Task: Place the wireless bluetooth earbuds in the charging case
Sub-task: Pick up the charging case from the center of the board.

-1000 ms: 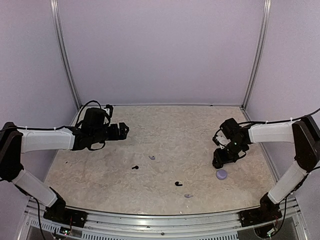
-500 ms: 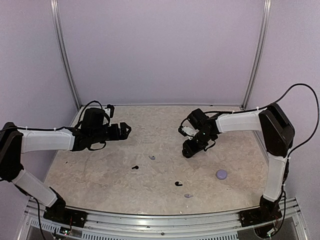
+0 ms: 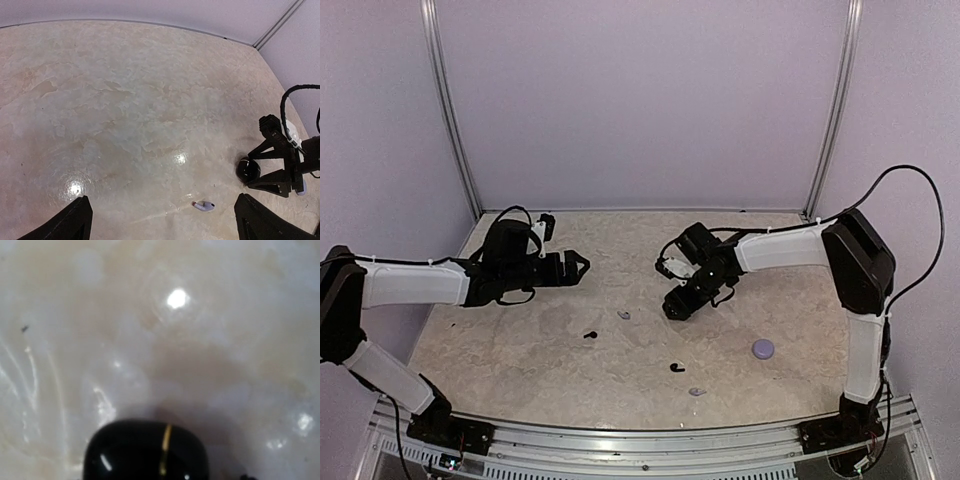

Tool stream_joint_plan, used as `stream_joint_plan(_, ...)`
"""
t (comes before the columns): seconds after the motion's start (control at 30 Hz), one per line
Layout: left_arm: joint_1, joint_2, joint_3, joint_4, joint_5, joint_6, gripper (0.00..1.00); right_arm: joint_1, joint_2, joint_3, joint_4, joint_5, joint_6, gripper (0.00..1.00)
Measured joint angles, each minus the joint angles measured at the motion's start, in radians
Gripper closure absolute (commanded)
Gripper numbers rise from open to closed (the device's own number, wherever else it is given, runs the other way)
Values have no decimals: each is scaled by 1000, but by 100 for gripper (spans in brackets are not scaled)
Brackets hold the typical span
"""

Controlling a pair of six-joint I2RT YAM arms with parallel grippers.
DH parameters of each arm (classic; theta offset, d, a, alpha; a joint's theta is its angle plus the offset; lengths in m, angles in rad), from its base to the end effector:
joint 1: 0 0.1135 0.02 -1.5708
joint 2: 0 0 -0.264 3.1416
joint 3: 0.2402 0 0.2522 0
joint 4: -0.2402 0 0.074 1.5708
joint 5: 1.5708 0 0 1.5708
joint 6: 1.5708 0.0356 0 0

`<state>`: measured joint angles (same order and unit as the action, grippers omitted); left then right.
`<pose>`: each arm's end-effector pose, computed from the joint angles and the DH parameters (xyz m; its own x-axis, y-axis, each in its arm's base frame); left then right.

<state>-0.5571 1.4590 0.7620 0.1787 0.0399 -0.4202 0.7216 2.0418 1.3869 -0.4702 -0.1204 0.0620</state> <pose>0.2641 -0.1662 0.2103 -0.6114 -0.0994 -0.7850 0.3377 0.8645 -0.3724 0.3108 0.2792 0.1485 -0.7192 -0.5508 -0.4235 -0.6514 0.7467 0.1349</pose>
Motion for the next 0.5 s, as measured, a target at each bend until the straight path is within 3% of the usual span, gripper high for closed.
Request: stream_joint_plan(0.5, -31, 35, 0, 76, 78, -1, 1, 0, -50, -97, 95, -21, -37, 56)
